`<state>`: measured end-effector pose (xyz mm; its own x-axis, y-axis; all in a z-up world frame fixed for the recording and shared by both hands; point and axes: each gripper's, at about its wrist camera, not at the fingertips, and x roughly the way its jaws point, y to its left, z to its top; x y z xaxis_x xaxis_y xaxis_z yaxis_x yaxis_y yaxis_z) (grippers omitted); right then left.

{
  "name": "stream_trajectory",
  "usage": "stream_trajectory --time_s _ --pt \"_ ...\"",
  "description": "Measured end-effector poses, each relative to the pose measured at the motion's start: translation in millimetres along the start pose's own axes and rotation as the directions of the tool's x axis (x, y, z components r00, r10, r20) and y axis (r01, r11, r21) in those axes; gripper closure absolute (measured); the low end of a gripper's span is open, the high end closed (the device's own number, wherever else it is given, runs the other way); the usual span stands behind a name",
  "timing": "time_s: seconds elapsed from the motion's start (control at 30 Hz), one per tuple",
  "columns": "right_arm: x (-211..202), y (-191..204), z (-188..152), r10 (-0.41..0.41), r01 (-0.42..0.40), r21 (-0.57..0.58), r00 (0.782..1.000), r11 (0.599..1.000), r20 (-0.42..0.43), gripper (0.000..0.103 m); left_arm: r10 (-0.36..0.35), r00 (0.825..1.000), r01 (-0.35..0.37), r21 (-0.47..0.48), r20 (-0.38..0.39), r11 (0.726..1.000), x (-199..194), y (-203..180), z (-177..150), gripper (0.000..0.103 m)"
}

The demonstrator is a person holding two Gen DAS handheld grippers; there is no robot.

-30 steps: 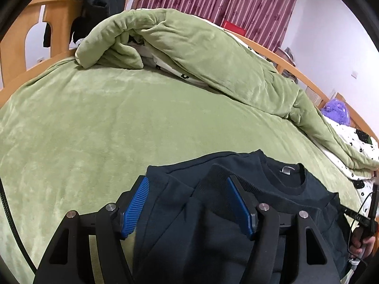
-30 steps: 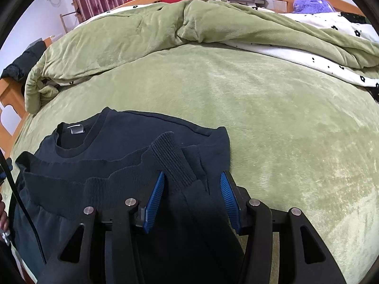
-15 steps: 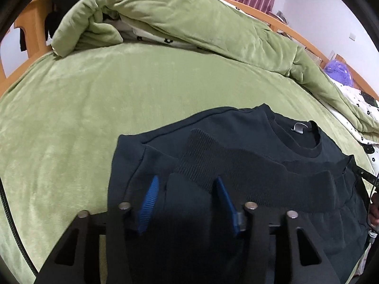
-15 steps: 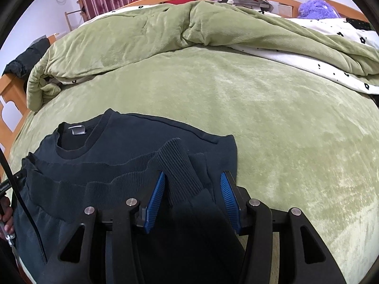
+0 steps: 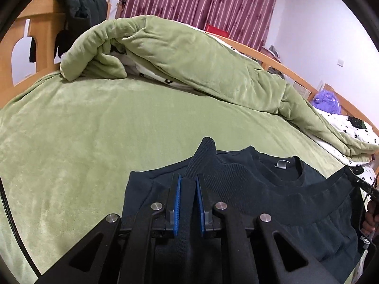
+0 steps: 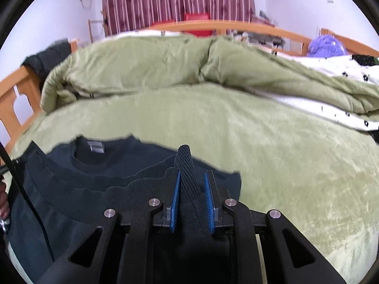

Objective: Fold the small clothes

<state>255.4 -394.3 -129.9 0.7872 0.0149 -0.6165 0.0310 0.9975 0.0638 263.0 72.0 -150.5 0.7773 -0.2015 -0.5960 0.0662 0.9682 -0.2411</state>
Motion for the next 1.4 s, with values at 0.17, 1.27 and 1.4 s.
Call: stream_trajectory --time_s 0.17,1.27,1.4 --pt "24.5 0.5 3.5 -0.067 0.067 0.012 0.997 0.998 -0.031 0.085 0.024 0.998 -0.025 -0.010 -0.065 1.000 17.4 2.6 -2.5 0.090" --pt "-141.5 145.9 -24.8 -0.024 0.017 -0.071 0.995 0.997 -0.095 0.020 0.050 0.986 -0.060 -0.061 -0.156 0.996 -134.3 42.7 -66.5 0.034" --pt "-121.7 172.7 -72.2 0.012 -0.023 -0.066 0.988 0.998 -0.151 0.020 -0.039 0.979 0.013 -0.131 -0.201 0.991 -144.6 69.1 -95.9 0.034"
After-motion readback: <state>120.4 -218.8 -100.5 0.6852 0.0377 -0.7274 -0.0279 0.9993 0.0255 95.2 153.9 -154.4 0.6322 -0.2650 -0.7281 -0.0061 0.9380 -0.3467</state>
